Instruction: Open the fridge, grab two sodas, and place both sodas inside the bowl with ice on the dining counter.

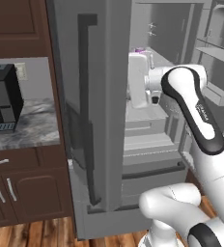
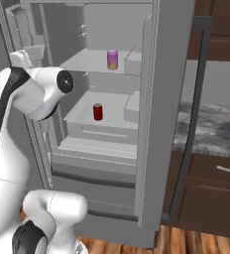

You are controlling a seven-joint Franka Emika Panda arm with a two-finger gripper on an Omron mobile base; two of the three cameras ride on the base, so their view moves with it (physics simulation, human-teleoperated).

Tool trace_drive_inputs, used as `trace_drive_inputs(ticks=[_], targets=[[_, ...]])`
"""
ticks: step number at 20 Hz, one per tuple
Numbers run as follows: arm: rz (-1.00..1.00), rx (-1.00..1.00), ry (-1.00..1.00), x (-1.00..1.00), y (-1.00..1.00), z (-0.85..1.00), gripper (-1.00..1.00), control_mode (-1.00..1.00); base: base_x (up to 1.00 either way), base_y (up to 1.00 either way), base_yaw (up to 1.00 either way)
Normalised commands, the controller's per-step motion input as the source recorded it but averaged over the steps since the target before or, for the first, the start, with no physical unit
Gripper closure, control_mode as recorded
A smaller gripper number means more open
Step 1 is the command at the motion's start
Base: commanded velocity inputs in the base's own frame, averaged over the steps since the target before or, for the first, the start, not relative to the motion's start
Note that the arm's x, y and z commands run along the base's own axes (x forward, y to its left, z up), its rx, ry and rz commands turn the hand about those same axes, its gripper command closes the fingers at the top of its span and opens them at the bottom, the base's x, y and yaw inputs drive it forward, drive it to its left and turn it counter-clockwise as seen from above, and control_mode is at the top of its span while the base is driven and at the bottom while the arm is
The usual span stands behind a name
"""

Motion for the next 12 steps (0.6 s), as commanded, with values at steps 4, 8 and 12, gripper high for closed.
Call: trace_drive_inputs(ticks=[4, 8, 12], targets=[[0.17, 0.0, 0.01, -0.31, 1.0, -0.1, -1.0, -1.0, 0.0, 0.0, 0.0], [0.13, 0.0, 0.03, -0.14, 1.0, -0.14, -1.0, -1.0, 0.0, 0.0, 0.0], [0.06, 0.0, 0.04, 0.05, 1.0, -0.18, -1.0, -1.0, 0.0, 0.0, 0.0]])
